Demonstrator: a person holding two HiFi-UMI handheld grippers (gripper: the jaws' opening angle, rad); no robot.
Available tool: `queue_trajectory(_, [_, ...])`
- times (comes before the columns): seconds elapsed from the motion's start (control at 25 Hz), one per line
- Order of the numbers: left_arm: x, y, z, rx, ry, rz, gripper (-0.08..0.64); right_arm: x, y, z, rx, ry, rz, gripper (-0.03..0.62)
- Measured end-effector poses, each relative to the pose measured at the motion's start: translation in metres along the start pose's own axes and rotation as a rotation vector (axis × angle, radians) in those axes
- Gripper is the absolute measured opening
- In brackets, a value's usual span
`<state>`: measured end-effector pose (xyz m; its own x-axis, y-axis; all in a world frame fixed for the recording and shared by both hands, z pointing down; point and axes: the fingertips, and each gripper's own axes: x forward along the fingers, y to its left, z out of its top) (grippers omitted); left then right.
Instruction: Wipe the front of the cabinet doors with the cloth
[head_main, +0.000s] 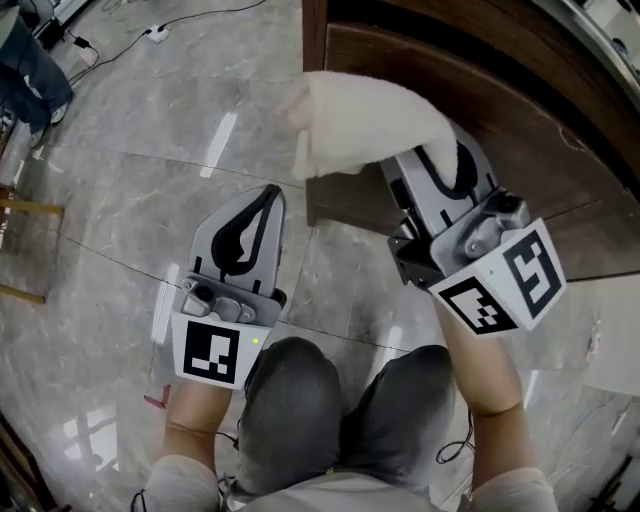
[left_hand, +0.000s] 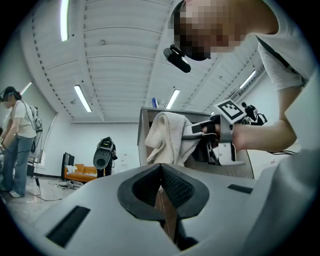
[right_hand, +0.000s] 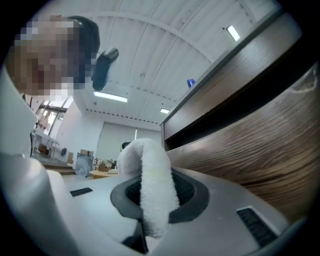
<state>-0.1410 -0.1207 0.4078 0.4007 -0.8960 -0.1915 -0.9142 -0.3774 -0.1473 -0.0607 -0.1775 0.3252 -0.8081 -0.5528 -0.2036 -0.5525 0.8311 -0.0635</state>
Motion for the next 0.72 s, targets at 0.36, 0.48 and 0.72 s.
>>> queue_trajectory(0.36, [-0.014, 0.001, -0.008, -0.016, 0.0, 0.019, 0.009, 0.015, -0.012, 0.002, 0.061, 0.005, -0.006, 0.069])
queue_trajectory(0.48, [-0.015, 0.003, -0.006, -0.008, -0.007, 0.019, 0.009, 0.013, -0.015, 0.005, 0.056, 0.0, -0.016, 0.069])
queue_trajectory(0.72, [-0.013, -0.009, -0.015, -0.02, 0.002, -0.027, 0.009, 0.0, -0.024, 0.006, 0.049, -0.004, -0.051, 0.069])
